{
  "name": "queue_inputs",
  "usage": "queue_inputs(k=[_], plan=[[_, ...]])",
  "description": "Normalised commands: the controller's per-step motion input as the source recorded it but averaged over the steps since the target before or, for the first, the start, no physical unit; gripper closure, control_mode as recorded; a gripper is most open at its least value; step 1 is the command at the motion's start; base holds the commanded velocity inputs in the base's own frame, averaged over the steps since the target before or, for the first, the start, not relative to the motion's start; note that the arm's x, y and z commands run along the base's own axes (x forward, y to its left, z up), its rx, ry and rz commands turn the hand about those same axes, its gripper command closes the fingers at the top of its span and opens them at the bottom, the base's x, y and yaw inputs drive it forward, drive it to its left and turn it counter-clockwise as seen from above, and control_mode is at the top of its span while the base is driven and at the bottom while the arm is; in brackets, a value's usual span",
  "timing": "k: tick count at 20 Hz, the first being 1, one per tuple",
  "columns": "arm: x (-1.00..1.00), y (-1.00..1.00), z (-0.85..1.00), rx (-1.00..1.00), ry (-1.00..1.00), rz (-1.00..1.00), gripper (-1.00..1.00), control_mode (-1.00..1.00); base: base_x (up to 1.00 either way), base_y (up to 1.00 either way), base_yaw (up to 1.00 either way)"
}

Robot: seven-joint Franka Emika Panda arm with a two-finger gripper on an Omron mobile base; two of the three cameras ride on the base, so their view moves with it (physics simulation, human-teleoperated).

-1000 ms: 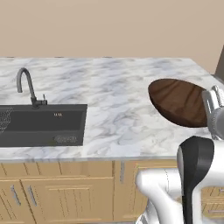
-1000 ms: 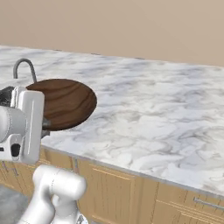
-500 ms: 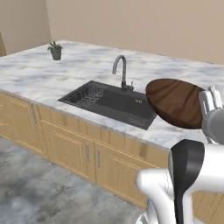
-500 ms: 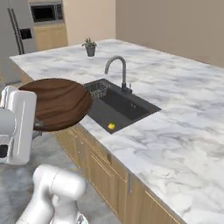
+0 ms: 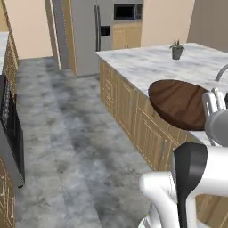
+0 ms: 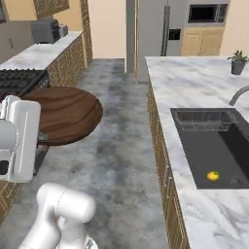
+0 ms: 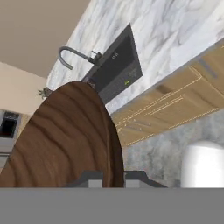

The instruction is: Clear the mugs and bowl far away from the sink.

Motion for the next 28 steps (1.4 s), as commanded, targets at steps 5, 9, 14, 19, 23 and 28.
queue_inputs(k=[5, 9, 14, 19, 23, 28], plan=[[0.00, 0.00, 0.00, 0.00, 0.00, 0.00, 1.00, 1.00, 0.00, 0.00, 1.00], [0.00, 0.00, 0.00, 0.00, 0.00, 0.00, 1.00, 1.00, 0.00, 0.00, 1.00], [0.00, 0.00, 0.00, 0.00, 0.00, 0.00, 1.00, 1.00, 0.00, 0.00, 1.00], [0.00, 0.00, 0.00, 0.00, 0.00, 0.00, 1.00, 1.00, 0.02, -0.35, 0.82], [0.00, 0.00, 0.00, 0.00, 0.00, 0.00, 1.00, 1.00, 0.09, -0.94, 0.54], [0.00, 0.00, 0.00, 0.00, 0.00, 0.00, 1.00, 1.00, 0.13, -0.96, 0.51]])
